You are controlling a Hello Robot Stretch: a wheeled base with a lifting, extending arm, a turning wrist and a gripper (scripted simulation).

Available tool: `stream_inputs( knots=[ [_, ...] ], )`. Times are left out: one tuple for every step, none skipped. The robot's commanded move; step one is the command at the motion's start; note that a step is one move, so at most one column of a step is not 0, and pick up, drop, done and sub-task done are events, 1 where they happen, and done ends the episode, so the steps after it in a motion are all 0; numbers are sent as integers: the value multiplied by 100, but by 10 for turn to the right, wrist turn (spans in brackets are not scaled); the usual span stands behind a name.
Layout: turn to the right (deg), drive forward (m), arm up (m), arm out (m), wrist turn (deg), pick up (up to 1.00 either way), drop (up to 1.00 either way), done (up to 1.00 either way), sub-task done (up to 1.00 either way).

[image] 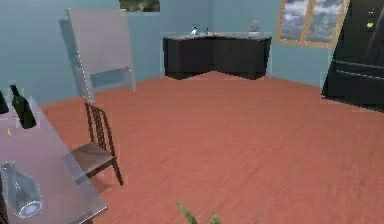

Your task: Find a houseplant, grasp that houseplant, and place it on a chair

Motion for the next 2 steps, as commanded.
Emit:
stream_inputs(
  knots=[
    [0, 45, 0, 0, 0, 0, 0, 0, 0],
    [450, 0, 0, 0, 0, 0, 0, 0, 0]
  ],
)
